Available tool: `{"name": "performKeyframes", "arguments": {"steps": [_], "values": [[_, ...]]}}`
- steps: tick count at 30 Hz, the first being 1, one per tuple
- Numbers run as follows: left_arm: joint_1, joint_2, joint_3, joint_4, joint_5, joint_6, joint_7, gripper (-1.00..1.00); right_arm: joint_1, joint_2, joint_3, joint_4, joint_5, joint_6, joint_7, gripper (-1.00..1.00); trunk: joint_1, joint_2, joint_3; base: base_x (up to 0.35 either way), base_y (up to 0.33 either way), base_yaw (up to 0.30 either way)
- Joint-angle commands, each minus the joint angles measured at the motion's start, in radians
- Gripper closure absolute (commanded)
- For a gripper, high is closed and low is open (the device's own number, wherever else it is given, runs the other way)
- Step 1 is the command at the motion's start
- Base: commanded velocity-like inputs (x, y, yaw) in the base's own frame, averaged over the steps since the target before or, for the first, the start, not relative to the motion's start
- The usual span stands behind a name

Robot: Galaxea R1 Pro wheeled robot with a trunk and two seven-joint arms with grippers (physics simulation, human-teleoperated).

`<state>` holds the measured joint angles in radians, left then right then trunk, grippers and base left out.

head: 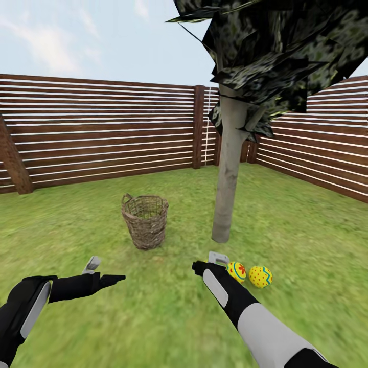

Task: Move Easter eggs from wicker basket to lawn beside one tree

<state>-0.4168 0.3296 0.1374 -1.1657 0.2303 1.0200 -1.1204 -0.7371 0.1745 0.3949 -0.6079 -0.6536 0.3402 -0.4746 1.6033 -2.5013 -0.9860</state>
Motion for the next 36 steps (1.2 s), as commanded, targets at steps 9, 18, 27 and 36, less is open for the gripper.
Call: {"name": "performKeyframes", "arguments": {"steps": [9,18,27,36], "values": [[0.000,0.000,0.001,0.000,0.000,0.005,-0.003,-1.00,-0.001,0.000,0.002,-0.001,-0.004,0.003,-0.007,-1.00,-0.011,0.015,0.018,0.000,0.000,0.000],[0.000,0.000,0.001,0.000,0.000,0.005,-0.003,-1.00,-0.001,0.000,0.002,-0.001,-0.004,0.003,-0.007,-1.00,-0.046,0.078,0.032,-0.126,0.000,0.000],[0.000,0.000,0.001,0.000,0.000,0.005,-0.003,-1.00,-0.001,0.000,0.002,0.000,-0.004,0.003,-0.007,-1.00,-0.080,0.141,0.046,-0.120,0.000,0.000],[0.000,0.000,0.001,0.000,0.000,0.005,-0.003,-1.00,-0.001,0.000,0.002,0.000,-0.004,0.003,-0.007,-1.00,-0.115,0.204,0.060,-0.145,0.000,0.000]]}}
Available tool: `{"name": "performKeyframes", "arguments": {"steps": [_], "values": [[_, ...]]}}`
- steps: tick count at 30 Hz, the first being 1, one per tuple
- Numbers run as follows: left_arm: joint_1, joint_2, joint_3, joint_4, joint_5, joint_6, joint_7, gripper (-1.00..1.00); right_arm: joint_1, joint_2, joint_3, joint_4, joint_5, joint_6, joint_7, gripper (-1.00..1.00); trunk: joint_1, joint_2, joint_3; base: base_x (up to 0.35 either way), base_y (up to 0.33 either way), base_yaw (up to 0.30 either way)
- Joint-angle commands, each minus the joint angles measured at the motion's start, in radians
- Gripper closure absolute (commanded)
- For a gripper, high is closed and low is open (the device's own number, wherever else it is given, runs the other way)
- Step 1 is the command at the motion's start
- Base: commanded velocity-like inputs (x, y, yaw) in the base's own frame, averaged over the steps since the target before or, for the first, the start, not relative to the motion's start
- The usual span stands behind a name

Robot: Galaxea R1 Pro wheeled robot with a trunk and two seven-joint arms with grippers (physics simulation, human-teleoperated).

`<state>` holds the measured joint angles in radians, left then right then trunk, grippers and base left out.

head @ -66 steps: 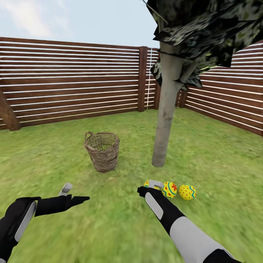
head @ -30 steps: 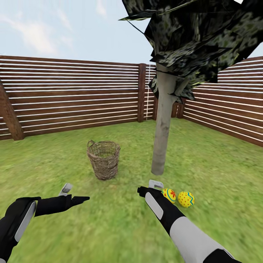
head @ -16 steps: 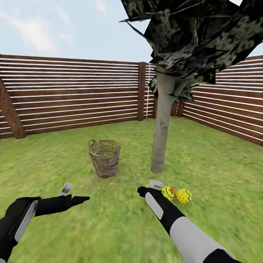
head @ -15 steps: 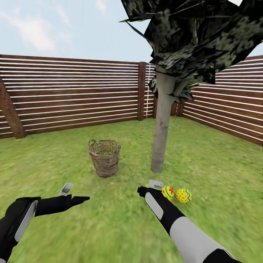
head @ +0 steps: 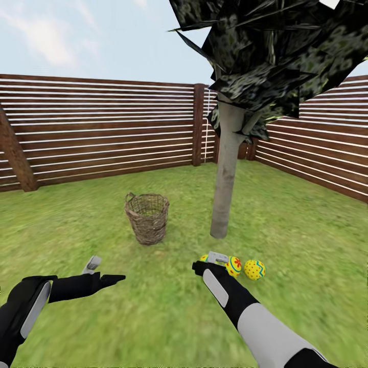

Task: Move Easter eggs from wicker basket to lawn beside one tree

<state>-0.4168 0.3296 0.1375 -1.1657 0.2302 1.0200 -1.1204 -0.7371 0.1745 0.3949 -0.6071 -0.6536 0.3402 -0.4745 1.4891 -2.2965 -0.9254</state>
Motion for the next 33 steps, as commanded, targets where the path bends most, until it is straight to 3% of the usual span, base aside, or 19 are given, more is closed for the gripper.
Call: {"name": "performKeyframes", "arguments": {"steps": [1,17,33], "values": [[0.000,0.000,0.001,0.000,0.000,0.005,-0.003,-1.00,-0.001,0.000,0.002,-0.001,-0.004,0.003,-0.007,-1.00,-0.004,0.007,0.001,-0.028,0.000,0.000],[0.000,0.000,0.000,0.000,0.000,0.005,-0.002,-1.00,-0.001,0.000,0.003,-0.001,-0.004,0.003,-0.007,-1.00,-0.066,0.119,0.025,-0.005,0.000,0.000],[0.000,0.000,0.000,0.000,0.000,0.005,-0.003,-1.00,-0.001,0.000,0.003,-0.002,-0.004,0.003,-0.007,-1.00,-0.127,0.231,0.050,-0.289,0.000,0.000]]}}
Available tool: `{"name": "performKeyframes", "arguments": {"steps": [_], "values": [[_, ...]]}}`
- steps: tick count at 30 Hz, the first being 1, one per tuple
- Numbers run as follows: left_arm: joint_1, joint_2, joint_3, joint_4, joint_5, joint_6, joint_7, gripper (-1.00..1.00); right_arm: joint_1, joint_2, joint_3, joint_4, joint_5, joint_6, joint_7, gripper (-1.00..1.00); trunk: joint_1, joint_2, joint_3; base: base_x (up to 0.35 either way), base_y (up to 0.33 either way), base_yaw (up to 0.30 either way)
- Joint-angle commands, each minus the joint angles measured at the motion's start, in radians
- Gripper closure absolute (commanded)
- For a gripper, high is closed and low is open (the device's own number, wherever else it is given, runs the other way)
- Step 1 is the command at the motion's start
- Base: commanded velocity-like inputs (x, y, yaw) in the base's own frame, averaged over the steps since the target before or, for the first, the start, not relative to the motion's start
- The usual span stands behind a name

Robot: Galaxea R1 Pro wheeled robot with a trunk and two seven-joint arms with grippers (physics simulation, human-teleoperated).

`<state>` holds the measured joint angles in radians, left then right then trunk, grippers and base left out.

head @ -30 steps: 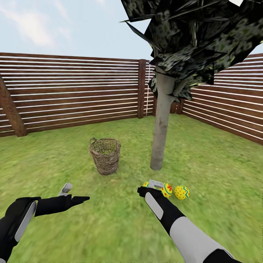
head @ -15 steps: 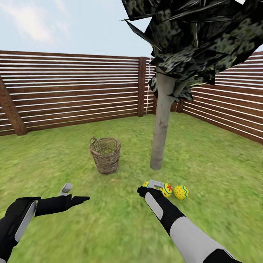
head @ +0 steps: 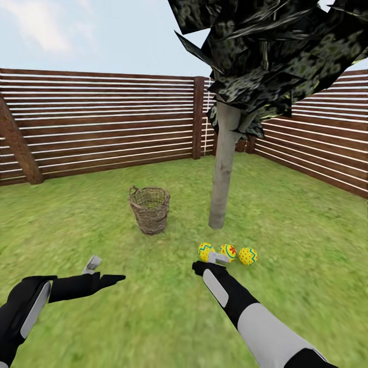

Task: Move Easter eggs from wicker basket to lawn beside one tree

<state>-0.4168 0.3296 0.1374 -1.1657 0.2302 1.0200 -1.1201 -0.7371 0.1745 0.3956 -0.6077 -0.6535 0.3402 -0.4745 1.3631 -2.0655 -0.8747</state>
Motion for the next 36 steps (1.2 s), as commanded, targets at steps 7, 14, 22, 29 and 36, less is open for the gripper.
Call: {"name": "performKeyframes", "arguments": {"steps": [7,14,22,29,36], "values": [[0.000,0.000,0.000,0.000,0.000,0.005,-0.003,-1.00,-0.001,0.000,0.002,-0.001,-0.005,0.003,-0.007,-1.00,-0.028,0.049,0.010,-0.244,0.000,0.000],[-0.001,0.000,-0.001,0.000,-0.002,0.005,-0.001,-1.00,-0.001,0.000,0.002,-0.001,-0.005,0.003,-0.007,-1.00,-0.055,0.098,0.021,-0.027,0.000,0.000],[-0.003,0.000,0.000,0.003,-0.002,0.004,0.144,-1.00,-0.001,0.000,0.002,-0.001,-0.003,0.003,-0.007,-1.00,-0.085,0.154,0.033,-0.001,0.000,0.000],[-0.003,-0.001,0.001,0.003,-0.001,0.002,0.361,-1.00,-0.001,0.000,-0.001,0.000,-0.003,0.005,-0.008,-1.00,-0.112,0.203,0.044,0.000,0.000,0.000],[-0.003,-0.001,0.001,0.049,0.001,-0.010,0.584,-1.00,-0.001,0.000,-0.008,0.001,-0.014,0.006,-0.012,-1.00,-0.139,0.252,0.055,0.000,0.000,0.000]]}}
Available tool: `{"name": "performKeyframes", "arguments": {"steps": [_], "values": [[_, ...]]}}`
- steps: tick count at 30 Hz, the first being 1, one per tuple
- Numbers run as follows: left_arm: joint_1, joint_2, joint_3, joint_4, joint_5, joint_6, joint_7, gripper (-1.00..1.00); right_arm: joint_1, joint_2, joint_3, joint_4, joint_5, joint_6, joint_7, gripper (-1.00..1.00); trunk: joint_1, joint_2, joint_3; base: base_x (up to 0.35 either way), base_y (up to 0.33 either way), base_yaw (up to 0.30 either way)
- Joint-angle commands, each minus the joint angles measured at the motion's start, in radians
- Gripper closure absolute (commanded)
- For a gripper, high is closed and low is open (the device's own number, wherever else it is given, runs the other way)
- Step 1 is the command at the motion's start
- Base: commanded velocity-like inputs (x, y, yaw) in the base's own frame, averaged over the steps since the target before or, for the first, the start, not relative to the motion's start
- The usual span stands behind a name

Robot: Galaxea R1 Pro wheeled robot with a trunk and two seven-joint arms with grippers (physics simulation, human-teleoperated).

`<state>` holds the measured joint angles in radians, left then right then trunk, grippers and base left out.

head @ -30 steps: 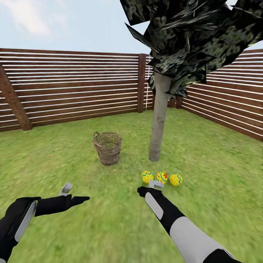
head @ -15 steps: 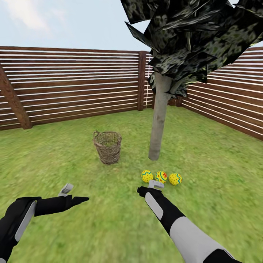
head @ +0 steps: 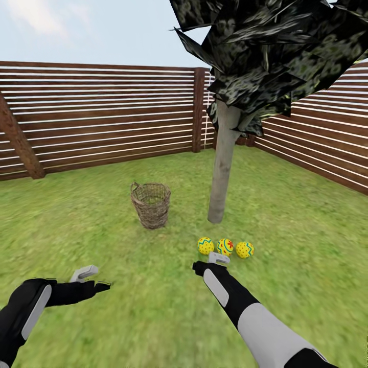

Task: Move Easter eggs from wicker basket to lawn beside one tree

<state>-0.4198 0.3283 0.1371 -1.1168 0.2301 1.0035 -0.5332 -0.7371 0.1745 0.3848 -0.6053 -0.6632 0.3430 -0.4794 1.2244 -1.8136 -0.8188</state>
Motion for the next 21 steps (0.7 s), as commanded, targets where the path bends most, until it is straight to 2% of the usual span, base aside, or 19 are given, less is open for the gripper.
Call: {"name": "performKeyframes", "arguments": {"steps": [1,5,8,9,11,12,16,18,21], "values": [[-0.001,-0.001,0.001,0.010,0.001,0.002,0.005,-1.00,-0.001,0.000,0.003,-0.001,-0.005,0.004,-0.008,-1.00,-0.004,0.007,0.001,0.000,0.000,0.000],[-0.003,-0.018,0.000,0.094,-0.002,-0.044,0.066,-1.00,0.002,0.000,0.005,0.002,-0.001,0.005,-0.014,-1.00,-0.019,0.035,0.009,0.000,0.000,0.000],[-0.003,-0.026,0.000,0.159,-0.003,-0.076,0.160,-1.00,0.034,-0.004,0.007,0.004,-0.001,0.003,-0.015,-1.00,-0.031,0.056,0.016,0.000,0.000,0.000],[-0.003,-0.031,-0.001,0.184,-0.003,-0.097,0.200,-1.00,0.057,-0.015,0.006,0.004,-0.002,0.001,-0.015,-1.00,-0.035,0.063,0.018,0.000,0.000,0.000],[-0.004,-0.039,-0.001,0.257,-0.002,-0.163,0.290,-1.00,0.105,-0.038,0.005,0.005,-0.004,-0.003,-0.014,-1.00,-0.042,0.077,0.023,0.000,0.000,0.000],[-0.004,-0.041,-0.001,0.279,-0.002,-0.182,0.312,-1.00,0.116,-0.042,0.005,0.004,-0.005,-0.004,-0.014,-1.00,-0.046,0.084,0.025,0.000,0.000,0.000],[-0.004,-0.066,-0.003,0.453,-0.003,-0.334,0.473,-1.00,0.192,-0.059,0.004,0.004,-0.005,-0.009,-0.013,-1.00,-0.062,0.112,0.035,0.000,0.000,0.000],[-0.004,-0.075,-0.006,0.540,-0.005,-0.405,0.527,-1.00,0.233,-0.061,0.004,0.004,-0.003,-0.012,-0.013,-1.00,-0.069,0.126,0.040,0.000,0.000,0.000],[-0.004,-0.079,-0.009,0.645,-0.006,-0.494,0.562,-1.00,0.281,-0.063,0.003,0.005,-0.001,-0.051,-0.013,-1.00,-0.081,0.147,0.047,0.000,0.000,0.000]]}}
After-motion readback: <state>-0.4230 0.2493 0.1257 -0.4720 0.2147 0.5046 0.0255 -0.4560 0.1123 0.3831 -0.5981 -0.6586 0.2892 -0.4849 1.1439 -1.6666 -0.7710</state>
